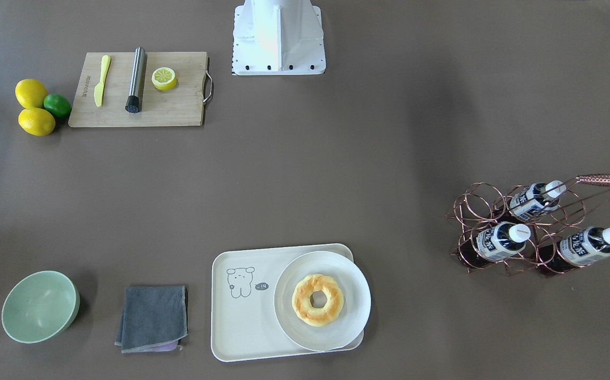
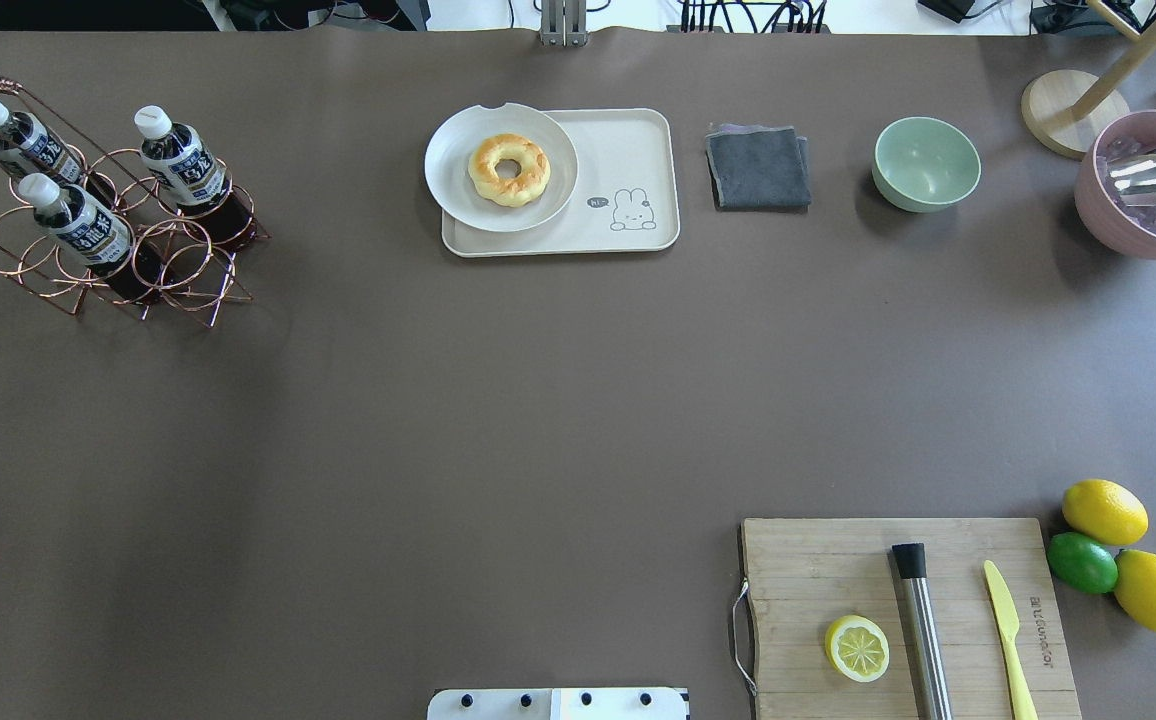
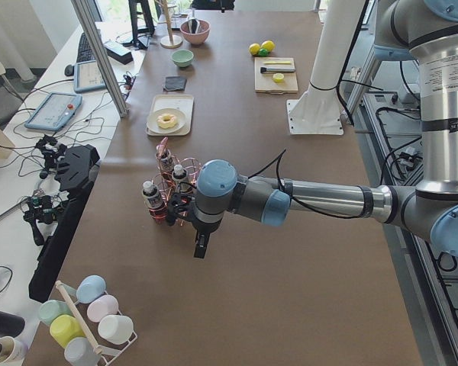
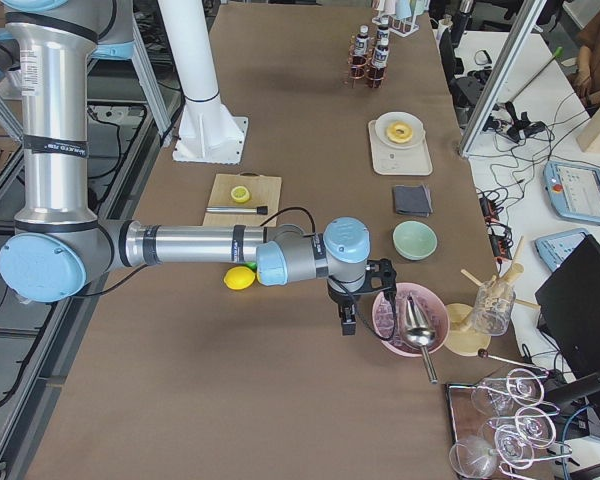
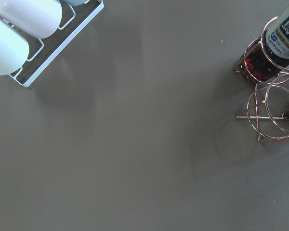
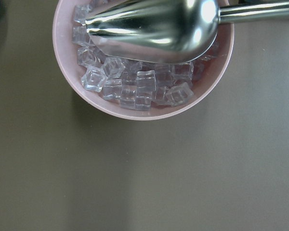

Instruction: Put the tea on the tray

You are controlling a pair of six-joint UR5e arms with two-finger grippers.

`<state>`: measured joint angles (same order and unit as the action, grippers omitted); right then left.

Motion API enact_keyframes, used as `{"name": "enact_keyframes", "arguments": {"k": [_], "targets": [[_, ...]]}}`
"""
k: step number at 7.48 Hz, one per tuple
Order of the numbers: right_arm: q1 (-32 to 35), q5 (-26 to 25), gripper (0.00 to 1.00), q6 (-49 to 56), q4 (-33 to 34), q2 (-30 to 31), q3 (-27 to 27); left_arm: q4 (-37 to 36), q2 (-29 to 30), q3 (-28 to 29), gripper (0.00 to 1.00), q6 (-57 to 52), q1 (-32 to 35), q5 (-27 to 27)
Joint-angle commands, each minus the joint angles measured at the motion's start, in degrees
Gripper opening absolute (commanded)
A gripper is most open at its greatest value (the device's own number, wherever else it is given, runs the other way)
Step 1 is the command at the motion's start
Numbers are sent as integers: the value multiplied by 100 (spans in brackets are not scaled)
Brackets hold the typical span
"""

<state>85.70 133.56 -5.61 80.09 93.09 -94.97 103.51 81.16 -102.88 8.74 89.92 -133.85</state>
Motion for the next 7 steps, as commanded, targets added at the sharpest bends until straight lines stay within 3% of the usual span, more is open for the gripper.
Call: {"name": "enact_keyframes", "arguments": {"k": [1, 7], "targets": [[8, 3, 100, -37, 356, -19, -231, 20, 5, 14, 97, -4, 0, 17], [-1, 21, 100, -11, 297, 25, -232, 28, 5, 102, 97, 5, 0, 17]]}}
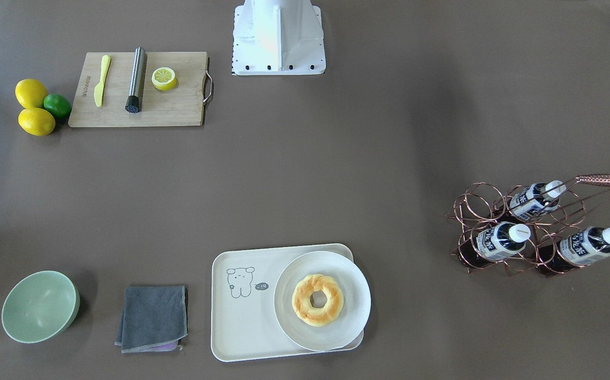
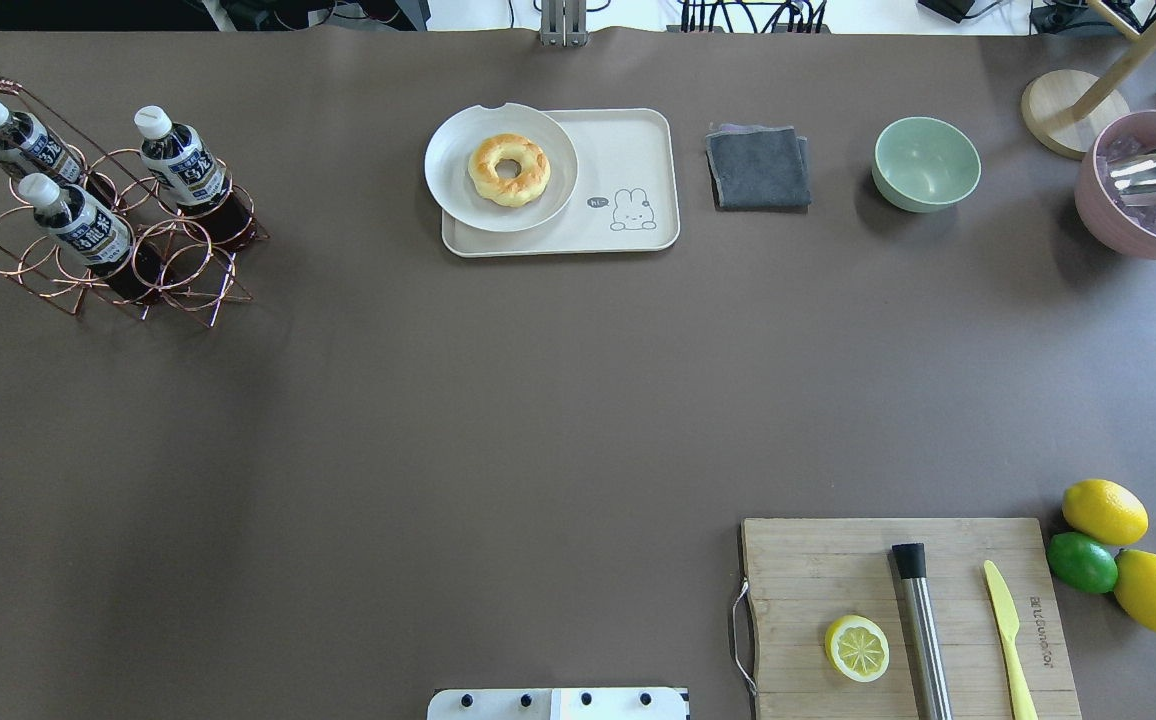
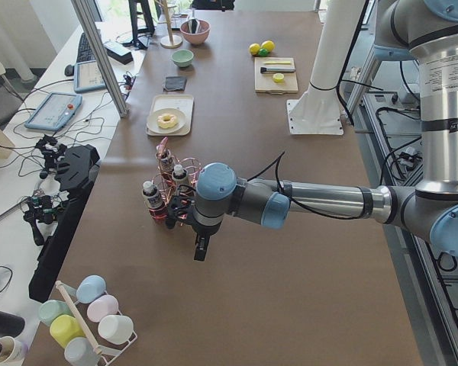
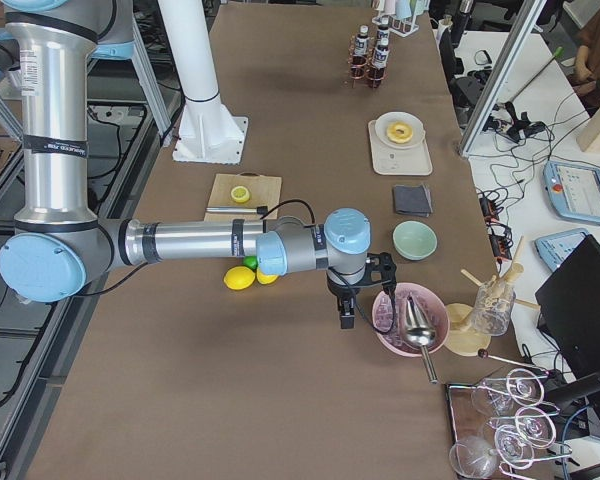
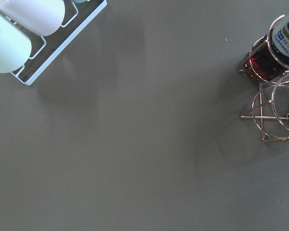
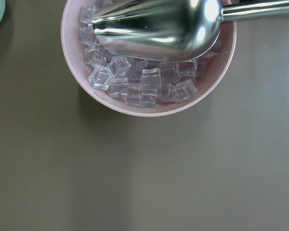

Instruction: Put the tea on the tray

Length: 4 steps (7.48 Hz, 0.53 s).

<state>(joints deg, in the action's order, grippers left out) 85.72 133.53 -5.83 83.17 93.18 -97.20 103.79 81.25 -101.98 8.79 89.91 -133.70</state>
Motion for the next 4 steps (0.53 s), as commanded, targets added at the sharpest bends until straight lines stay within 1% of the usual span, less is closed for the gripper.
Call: {"name": "enact_keyframes", "arguments": {"k": [1, 4], "targets": [[-3, 24, 100, 12, -20, 16, -10, 1, -4, 3, 97, 0, 0, 1], [-3, 33, 100, 12, -12, -10, 16, 1, 5, -6, 97, 9, 0, 1]]}}
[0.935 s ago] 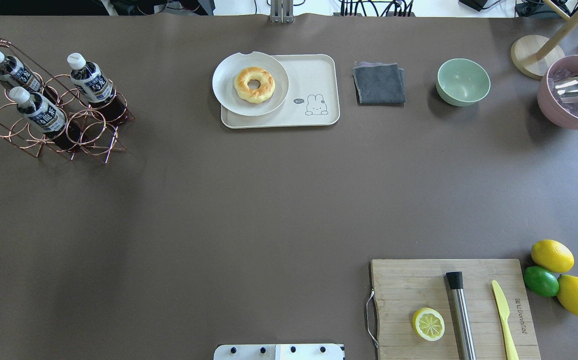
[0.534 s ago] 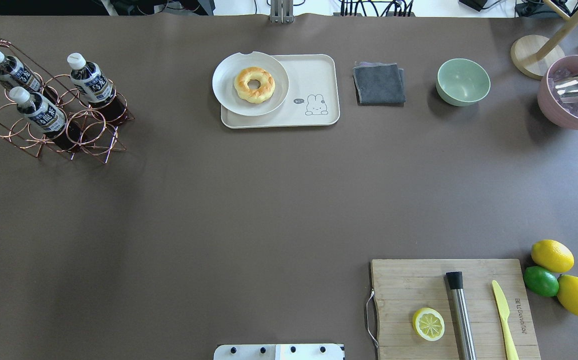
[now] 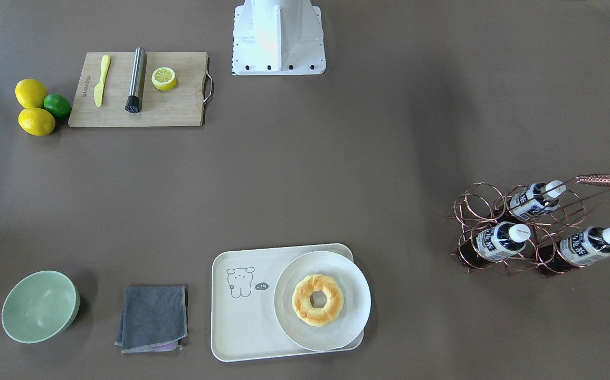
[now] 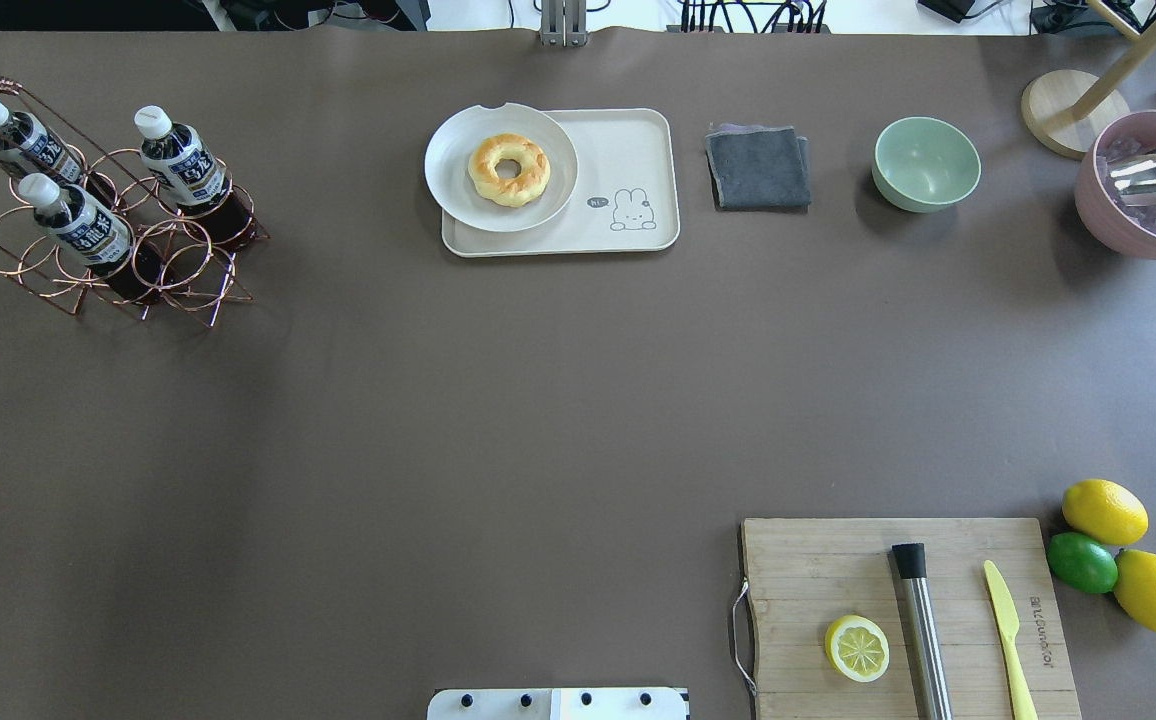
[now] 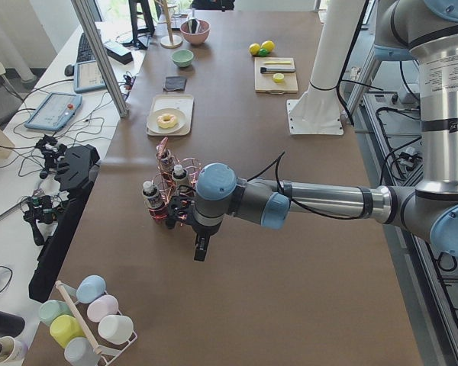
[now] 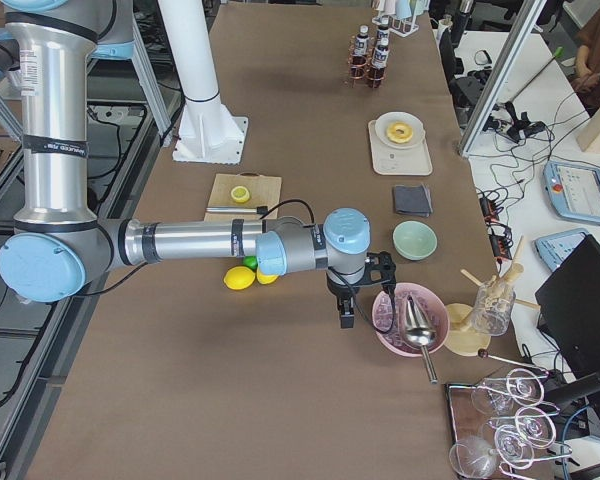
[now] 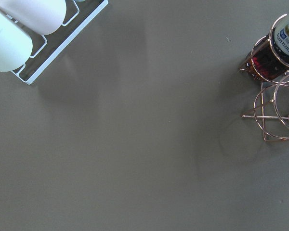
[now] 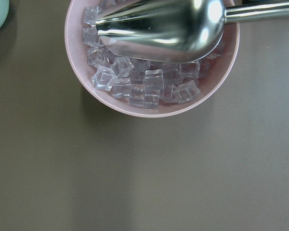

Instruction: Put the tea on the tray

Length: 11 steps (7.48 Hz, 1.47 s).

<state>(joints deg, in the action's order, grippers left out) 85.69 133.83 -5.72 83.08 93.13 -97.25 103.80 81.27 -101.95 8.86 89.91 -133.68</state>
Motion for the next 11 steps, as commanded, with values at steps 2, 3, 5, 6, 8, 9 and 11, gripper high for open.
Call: {"name": "enact_keyframes", "arguments": {"k": [2, 3, 5, 6, 8, 9, 11], "targets": [[-9, 3, 100, -8, 15, -32, 22, 9, 3, -18, 97, 2, -9, 0], [-61, -6, 100, -8, 7, -41, 13, 9, 3, -18, 97, 2, -9, 0], [-62, -15, 100, 18, -2, -32, 13, 9, -6, -18, 97, 2, -26, 9], [-79, -15, 100, 1, -2, -102, 13, 9, -6, -18, 97, 2, -35, 122], [-79, -6, 100, -8, 7, -173, 31, 0, -6, -18, 97, 11, -79, 176], [-79, -6, 100, -8, 7, -173, 31, 9, -6, -9, 97, 11, -79, 176], [-79, -6, 100, -8, 7, -173, 22, 9, -15, -9, 97, -7, -79, 167]]}}
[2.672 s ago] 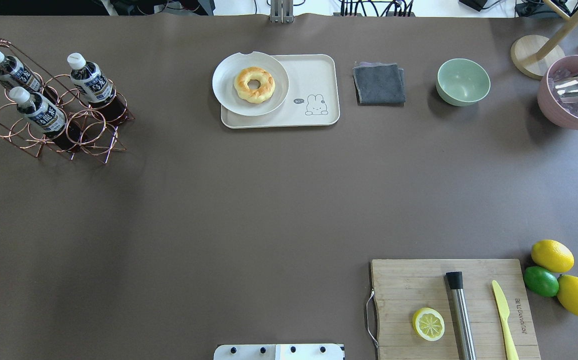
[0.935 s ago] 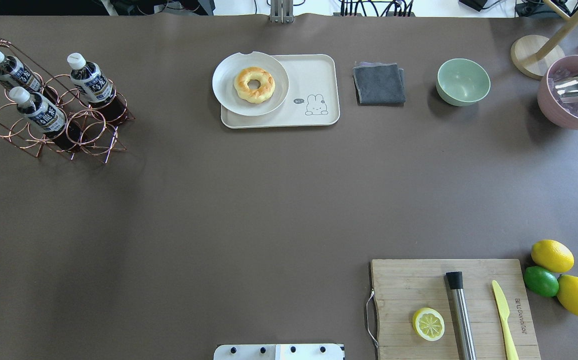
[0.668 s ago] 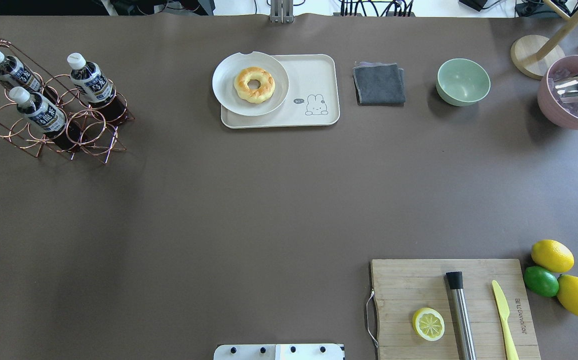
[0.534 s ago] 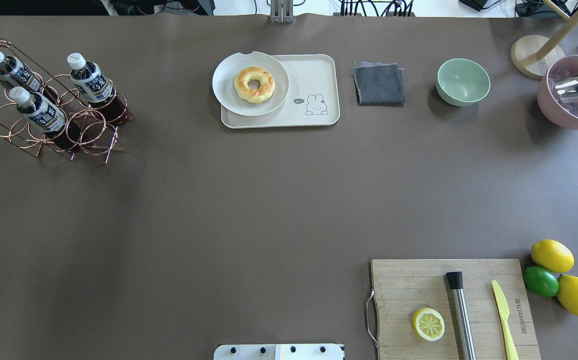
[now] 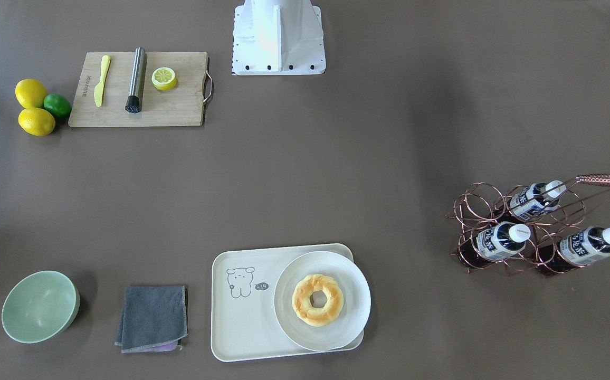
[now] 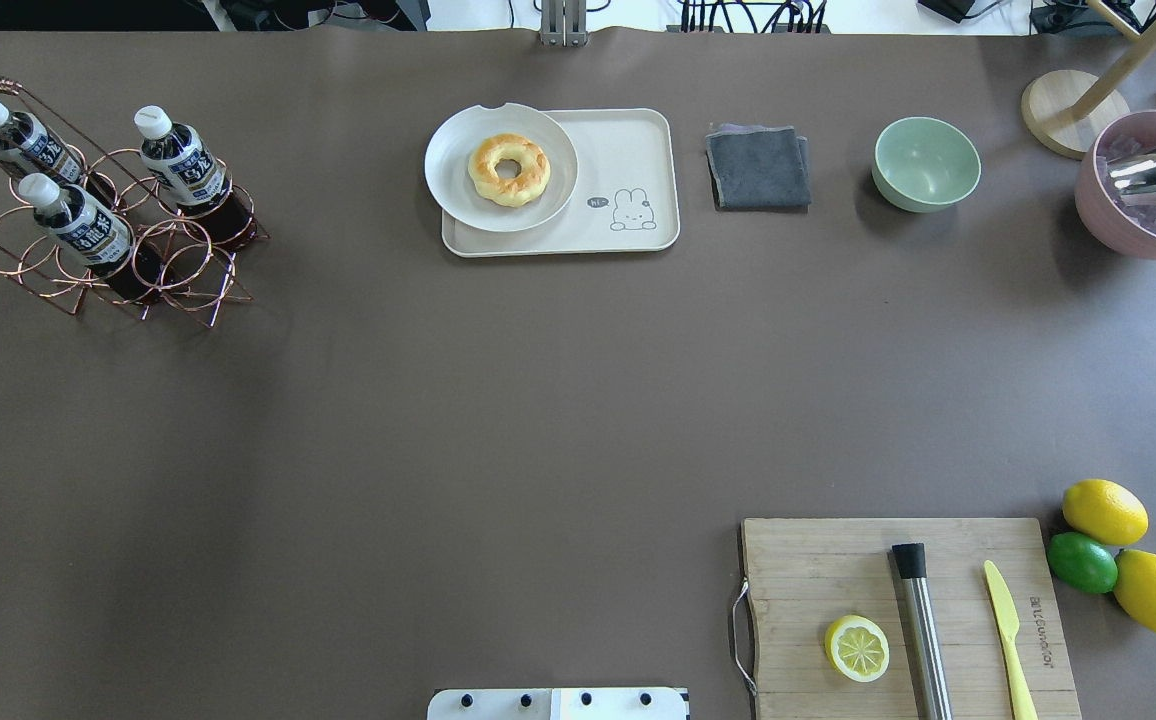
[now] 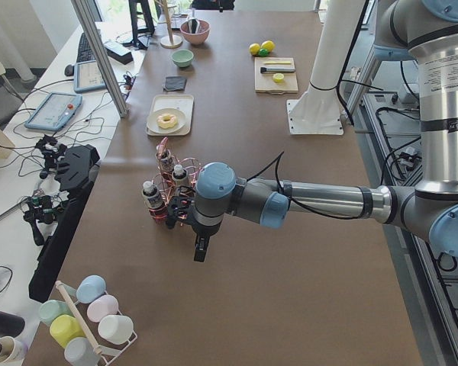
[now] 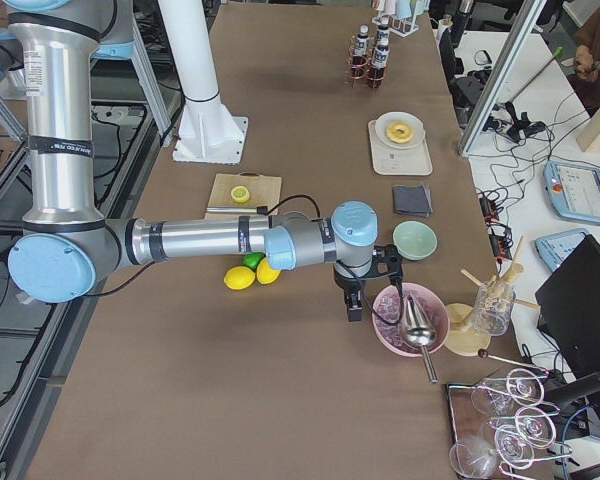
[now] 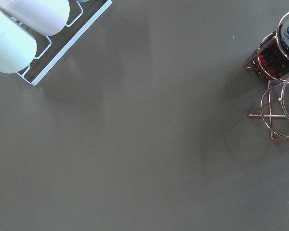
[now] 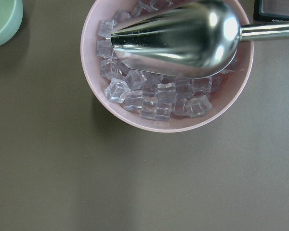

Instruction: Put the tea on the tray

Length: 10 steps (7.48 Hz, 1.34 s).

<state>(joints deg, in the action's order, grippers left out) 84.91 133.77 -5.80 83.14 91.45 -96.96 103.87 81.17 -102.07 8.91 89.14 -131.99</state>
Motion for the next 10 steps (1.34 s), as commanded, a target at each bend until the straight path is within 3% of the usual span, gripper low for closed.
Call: {"name": "enact_keyframes", "arguments": {"k": [1, 4, 7, 9, 10], "targets": [[-1, 9, 100, 0, 0, -4, -7, 19, -4, 2, 97, -12, -2, -2], [-1, 79, 100, 8, -17, 66, -33, 37, 4, 46, 97, -4, -11, -37], [-1, 79, 100, 0, -17, 49, -25, 1202, -21, 64, 97, 40, -159, 6], [-1, 79, 100, 0, -17, 58, -33, 1206, 196, 335, 97, 75, -441, -11], [-1, 71, 100, 0, -17, 49, -33, 1240, 189, 119, 97, 397, -633, -19]]}}
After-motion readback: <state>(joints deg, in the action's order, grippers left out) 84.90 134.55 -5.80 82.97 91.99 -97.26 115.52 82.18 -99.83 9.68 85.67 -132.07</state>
